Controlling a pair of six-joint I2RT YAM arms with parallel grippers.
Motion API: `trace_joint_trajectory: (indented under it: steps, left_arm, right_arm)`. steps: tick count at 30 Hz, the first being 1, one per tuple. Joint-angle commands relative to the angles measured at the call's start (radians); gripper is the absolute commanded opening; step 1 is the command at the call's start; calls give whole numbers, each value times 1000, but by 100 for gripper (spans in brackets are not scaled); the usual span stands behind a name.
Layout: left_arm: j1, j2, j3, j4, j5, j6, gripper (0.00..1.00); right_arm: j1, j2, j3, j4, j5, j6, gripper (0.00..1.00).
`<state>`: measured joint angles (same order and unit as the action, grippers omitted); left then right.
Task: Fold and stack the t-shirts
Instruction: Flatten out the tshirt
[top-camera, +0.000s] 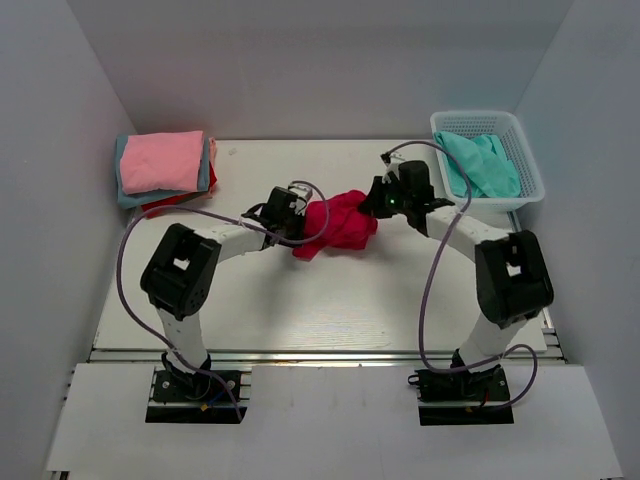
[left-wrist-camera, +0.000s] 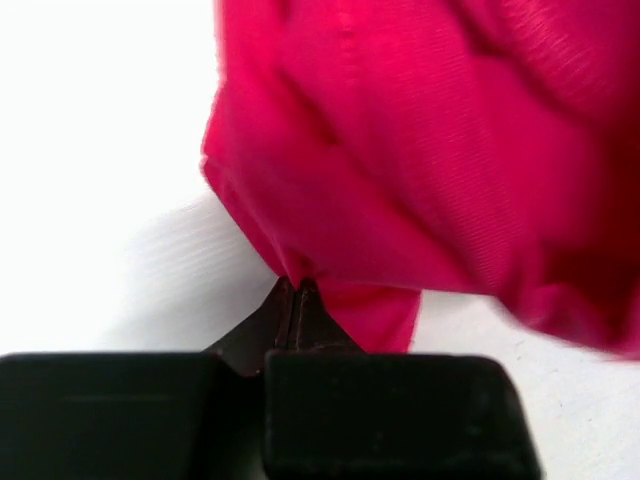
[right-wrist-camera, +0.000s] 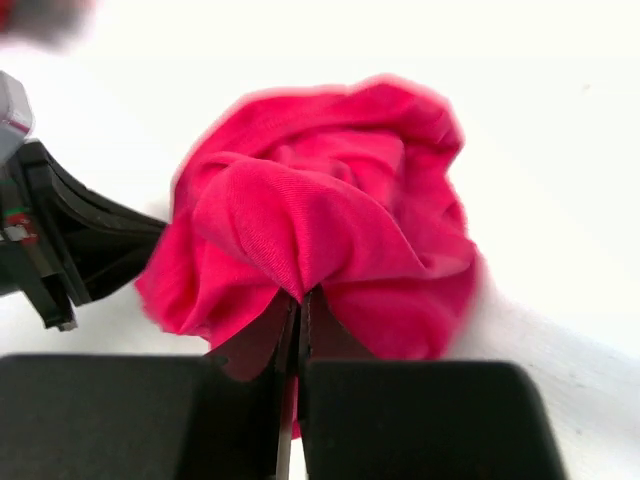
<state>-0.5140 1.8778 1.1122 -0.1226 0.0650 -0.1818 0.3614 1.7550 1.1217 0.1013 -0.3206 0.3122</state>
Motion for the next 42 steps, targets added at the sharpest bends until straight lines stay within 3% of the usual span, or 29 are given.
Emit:
trace_joint_trajectory:
  steps: [1,7,20,27,35,42]
  left_arm:
    - [3,-190,-1,-43,-181,-56,0]
    - [22,-455,-40,-31,-621,-94,0]
    - [22,-844,-15,46,-1096,47,0]
    - [22,-945,6,130,-1056,140,0]
    - [22,-1074,101,153,-840,189,0]
    - [22,-1209,163,114,-706,189,0]
  right_arm:
    - [-7,-178,-10,95,96,25,0]
    - [-38,-400,-37,44,417,90,0]
    - [-59,-747,-27,55,937,-90,0]
    - [-59,-841,16,66,899,-202,0]
    - [-59,-920,217,-35,577,-298,0]
    - [-59,-1011,288,-100,471,-308,0]
